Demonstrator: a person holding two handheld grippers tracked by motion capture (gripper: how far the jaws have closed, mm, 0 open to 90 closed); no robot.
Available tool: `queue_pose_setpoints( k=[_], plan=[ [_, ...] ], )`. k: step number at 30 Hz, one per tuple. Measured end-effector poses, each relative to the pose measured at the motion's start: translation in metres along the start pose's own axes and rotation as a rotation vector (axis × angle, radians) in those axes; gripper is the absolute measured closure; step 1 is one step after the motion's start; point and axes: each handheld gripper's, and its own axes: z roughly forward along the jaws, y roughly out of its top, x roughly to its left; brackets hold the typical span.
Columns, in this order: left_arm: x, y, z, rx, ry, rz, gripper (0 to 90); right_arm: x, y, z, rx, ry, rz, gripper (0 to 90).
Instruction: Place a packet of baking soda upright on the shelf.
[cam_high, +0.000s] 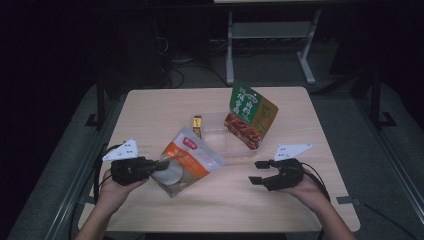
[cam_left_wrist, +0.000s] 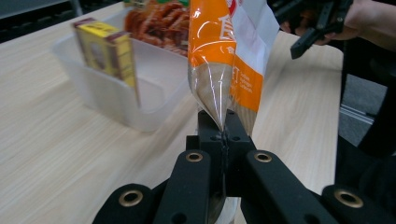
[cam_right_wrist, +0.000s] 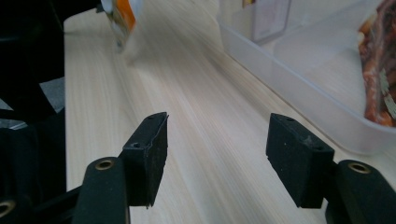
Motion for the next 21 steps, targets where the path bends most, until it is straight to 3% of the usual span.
queue_pose_setpoints(
  k=[5,12,21],
  plan=[
    [-0.008,0.003,0.012,0.019,-0.022,0.025,89.5,0.006,0.008,-0.001,-0.025,0.028,-0.014,40.6],
    [-0.02,0.007,0.026,0.038,-0.052,0.054,89.5,0.019,0.035,0.002,-0.125,0.138,-0.036,43.9],
    [-0.027,0.009,0.033,0.048,-0.076,0.074,89.5,0.032,0.064,0.023,-0.112,0.181,-0.118,49.1]
  ],
)
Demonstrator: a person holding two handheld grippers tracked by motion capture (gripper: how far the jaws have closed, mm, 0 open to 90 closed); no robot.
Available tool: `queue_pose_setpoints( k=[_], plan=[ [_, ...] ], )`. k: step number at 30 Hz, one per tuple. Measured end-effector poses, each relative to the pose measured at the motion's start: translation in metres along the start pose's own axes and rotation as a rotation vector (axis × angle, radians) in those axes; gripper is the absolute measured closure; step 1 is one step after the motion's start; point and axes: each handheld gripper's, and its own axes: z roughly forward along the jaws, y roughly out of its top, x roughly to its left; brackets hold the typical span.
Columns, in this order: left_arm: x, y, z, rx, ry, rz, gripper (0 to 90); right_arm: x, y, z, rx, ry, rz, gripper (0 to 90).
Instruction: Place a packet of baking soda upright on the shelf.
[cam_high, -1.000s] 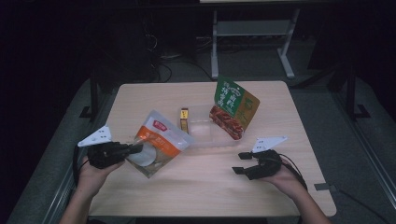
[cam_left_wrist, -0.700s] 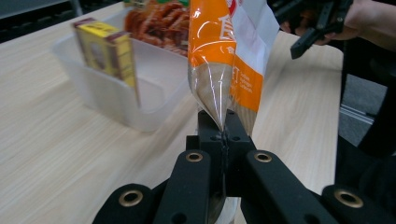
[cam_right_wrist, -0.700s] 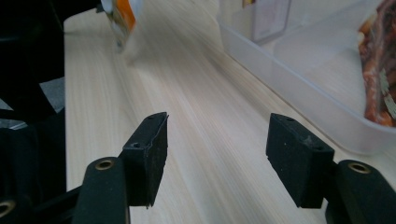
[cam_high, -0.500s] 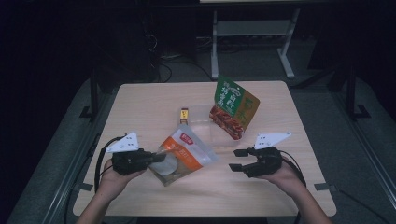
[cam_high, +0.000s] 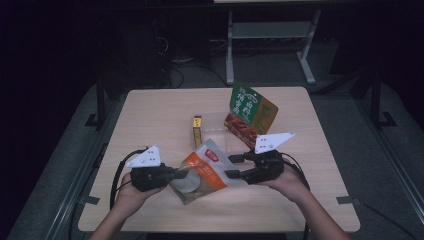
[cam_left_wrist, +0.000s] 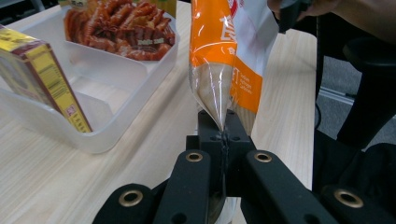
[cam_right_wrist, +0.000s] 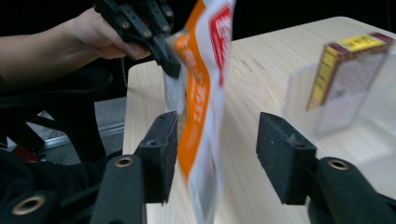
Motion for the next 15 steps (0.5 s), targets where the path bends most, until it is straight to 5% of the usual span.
queue_pose_setpoints(
  k=[8,15],
  plan=[
    [-0.001,0.0,0.0,-0.004,-0.007,-0.003,89.5,-0.002,0.018,0.025,0.041,0.022,-0.06,67.7],
    [0.003,-0.003,-0.003,-0.012,-0.004,-0.011,89.4,-0.006,0.019,0.031,0.066,0.043,-0.067,85.2]
  ],
)
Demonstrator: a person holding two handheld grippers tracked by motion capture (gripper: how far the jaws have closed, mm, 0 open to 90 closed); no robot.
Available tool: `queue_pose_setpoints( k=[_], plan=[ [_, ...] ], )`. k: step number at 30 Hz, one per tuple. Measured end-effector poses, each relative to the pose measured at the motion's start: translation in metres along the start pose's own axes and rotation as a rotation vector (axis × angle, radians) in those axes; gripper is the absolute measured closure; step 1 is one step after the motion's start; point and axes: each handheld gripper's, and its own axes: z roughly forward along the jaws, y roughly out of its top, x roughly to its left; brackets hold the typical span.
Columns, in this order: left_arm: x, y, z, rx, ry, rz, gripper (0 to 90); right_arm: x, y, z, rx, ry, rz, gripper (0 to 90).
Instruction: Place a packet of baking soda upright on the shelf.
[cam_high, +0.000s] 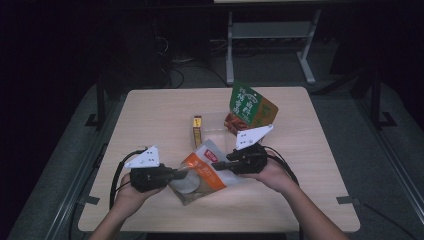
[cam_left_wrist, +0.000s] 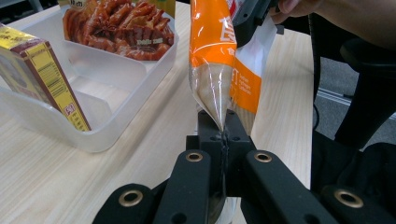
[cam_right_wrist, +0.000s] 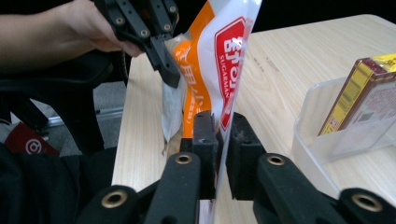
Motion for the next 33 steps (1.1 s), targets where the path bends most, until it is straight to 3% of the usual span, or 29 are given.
queue_pose_setpoints(
  k=[2,9,11,23,29,30,33],
  plan=[
    [0.0,0.0,0.0,0.0,0.004,0.001,89.4,0.001,0.0,0.001,0.007,0.001,-0.023,89.1],
    [0.001,0.0,0.001,-0.001,-0.012,0.002,89.0,0.003,0.001,0.0,0.023,0.008,-0.051,89.9],
    [0.001,0.0,0.003,0.012,-0.01,0.019,88.6,0.003,0.001,-0.001,0.022,0.008,-0.063,90.0],
    [0.002,-0.002,0.008,0.03,-0.008,0.023,81.8,0.007,0.007,-0.009,-0.021,0.002,-0.06,90.0],
    [0.002,-0.005,0.007,0.011,0.017,0.005,59.6,0.009,0.011,-0.02,-0.027,-0.026,-0.05,90.0],
    [0.003,-0.006,0.006,0.006,0.043,0.002,56.3,0.009,0.012,-0.022,-0.027,-0.037,-0.052,90.0],
    [0.006,-0.009,0.003,0.002,0.068,-0.009,48.1,0.007,0.013,-0.028,-0.035,-0.06,-0.05,90.0]
  ],
)
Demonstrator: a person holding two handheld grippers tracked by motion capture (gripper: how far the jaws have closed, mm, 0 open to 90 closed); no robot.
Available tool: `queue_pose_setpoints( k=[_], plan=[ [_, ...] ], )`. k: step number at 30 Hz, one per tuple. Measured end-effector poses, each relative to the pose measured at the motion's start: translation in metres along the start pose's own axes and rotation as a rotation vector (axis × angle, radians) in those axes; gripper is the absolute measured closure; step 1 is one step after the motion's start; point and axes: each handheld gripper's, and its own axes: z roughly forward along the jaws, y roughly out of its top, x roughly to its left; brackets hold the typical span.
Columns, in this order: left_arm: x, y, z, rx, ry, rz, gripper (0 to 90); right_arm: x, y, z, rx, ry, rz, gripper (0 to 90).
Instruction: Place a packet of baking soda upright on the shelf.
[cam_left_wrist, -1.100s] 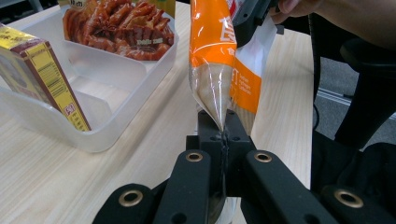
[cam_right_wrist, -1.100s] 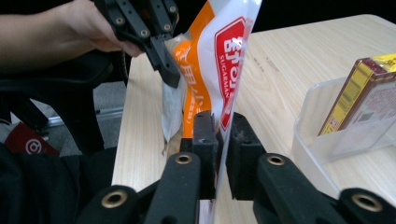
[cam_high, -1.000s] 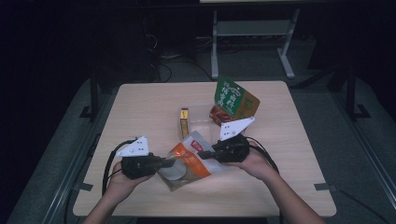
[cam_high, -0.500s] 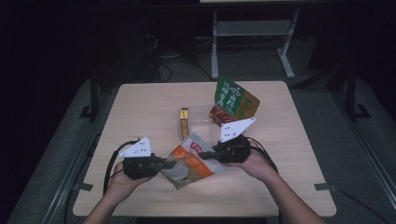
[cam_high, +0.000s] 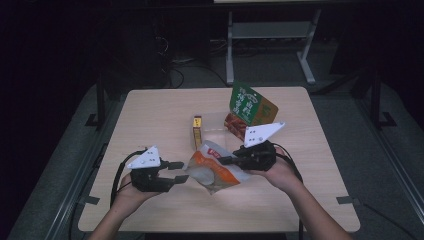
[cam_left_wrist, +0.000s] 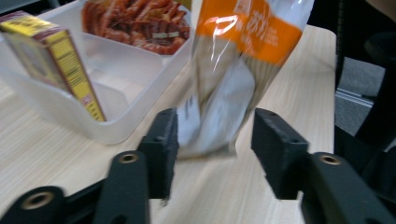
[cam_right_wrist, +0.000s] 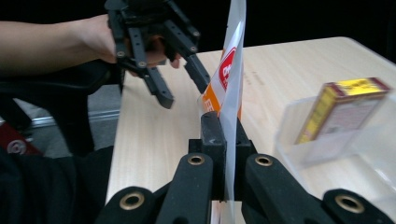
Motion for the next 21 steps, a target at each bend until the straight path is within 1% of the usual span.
queue_pose_setpoints(
  k=[1,2,4,6,8,9,13,14,15,20,21],
  plan=[
    [0.0,0.0,0.0,0.0,0.0,0.0,46.0,0.0,0.0,-0.003,-0.003,0.0,0.013,90.0],
    [0.002,-0.004,-0.001,0.011,0.012,-0.008,44.3,-0.001,0.001,-0.006,-0.005,-0.007,0.017,90.0],
    [0.003,-0.006,-0.001,0.015,0.012,-0.014,42.7,-0.002,0.001,-0.008,-0.005,-0.014,0.018,90.0],
    [0.005,-0.012,0.002,0.046,0.017,-0.022,41.4,-0.002,0.003,-0.014,0.003,-0.028,0.023,90.0],
    [0.006,-0.014,0.003,0.055,0.014,-0.027,40.4,-0.002,0.005,-0.017,0.007,-0.041,0.027,90.0],
    [0.008,-0.017,0.005,0.07,0.015,-0.027,39.8,-0.002,0.005,-0.019,0.007,-0.048,0.029,90.0],
    [0.012,-0.022,0.008,0.077,0.01,-0.053,37.2,-0.004,0.007,-0.024,0.004,-0.064,0.032,90.0],
    [0.013,-0.022,0.009,0.078,0.011,-0.05,36.5,-0.004,0.008,-0.025,0.003,-0.065,0.032,90.0],
    [0.013,-0.023,0.009,0.079,0.01,-0.058,35.5,-0.004,0.009,-0.026,0.004,-0.07,0.033,90.0],
    [0.013,-0.025,0.011,0.092,0.012,-0.056,33.7,-0.006,0.014,-0.031,-0.005,-0.091,0.037,90.0],
    [0.013,-0.026,0.011,0.102,0.008,-0.056,33.7,-0.007,0.016,-0.032,-0.008,-0.095,0.037,90.0]
  ],
)
